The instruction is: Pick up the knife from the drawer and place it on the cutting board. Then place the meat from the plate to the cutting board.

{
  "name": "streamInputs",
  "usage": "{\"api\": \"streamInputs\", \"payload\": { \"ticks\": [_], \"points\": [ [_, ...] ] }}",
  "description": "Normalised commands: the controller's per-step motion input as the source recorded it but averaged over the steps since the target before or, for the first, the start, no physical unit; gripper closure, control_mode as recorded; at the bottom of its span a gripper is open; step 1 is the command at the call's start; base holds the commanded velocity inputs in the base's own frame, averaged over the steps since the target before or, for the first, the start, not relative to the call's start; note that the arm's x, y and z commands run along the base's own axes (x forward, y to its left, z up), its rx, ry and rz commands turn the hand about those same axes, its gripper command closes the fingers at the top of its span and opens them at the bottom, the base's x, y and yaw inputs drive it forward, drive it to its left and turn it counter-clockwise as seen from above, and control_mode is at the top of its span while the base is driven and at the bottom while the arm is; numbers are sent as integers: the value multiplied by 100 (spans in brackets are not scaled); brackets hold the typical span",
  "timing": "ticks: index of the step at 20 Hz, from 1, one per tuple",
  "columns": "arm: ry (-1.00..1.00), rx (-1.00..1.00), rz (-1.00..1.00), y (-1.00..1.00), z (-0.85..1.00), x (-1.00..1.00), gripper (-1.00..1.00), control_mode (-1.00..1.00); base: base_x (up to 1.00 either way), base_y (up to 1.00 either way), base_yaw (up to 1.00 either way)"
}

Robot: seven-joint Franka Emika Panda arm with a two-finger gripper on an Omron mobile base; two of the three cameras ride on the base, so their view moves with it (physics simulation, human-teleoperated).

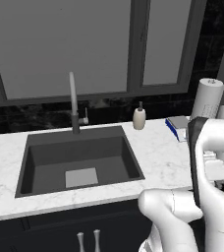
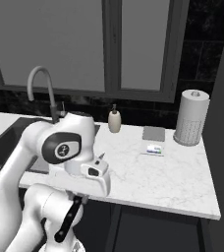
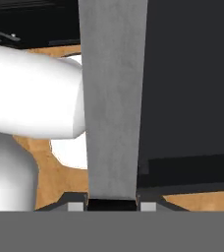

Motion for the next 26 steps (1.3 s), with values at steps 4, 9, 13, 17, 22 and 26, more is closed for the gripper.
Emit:
{"api": "streamInputs", "payload": {
  "ticks": [4, 9, 13, 17, 22, 26],
  "points": [
    [-24, 0, 30, 29, 0, 53, 100, -100, 0, 0, 0],
    [-23, 0, 37, 31, 0, 44, 100, -100, 0, 0, 0],
    [-5, -1, 34, 54, 0, 51, 100, -100, 0, 0, 0],
    [0, -3, 29, 72, 0, 44, 100, -100, 0, 0, 0],
    [0, -2, 6, 8, 0, -2, 100, 100, -58, 68, 27],
    [0, 0, 0, 0, 0, 0, 100, 100, -66, 100, 37]
  ]
}}
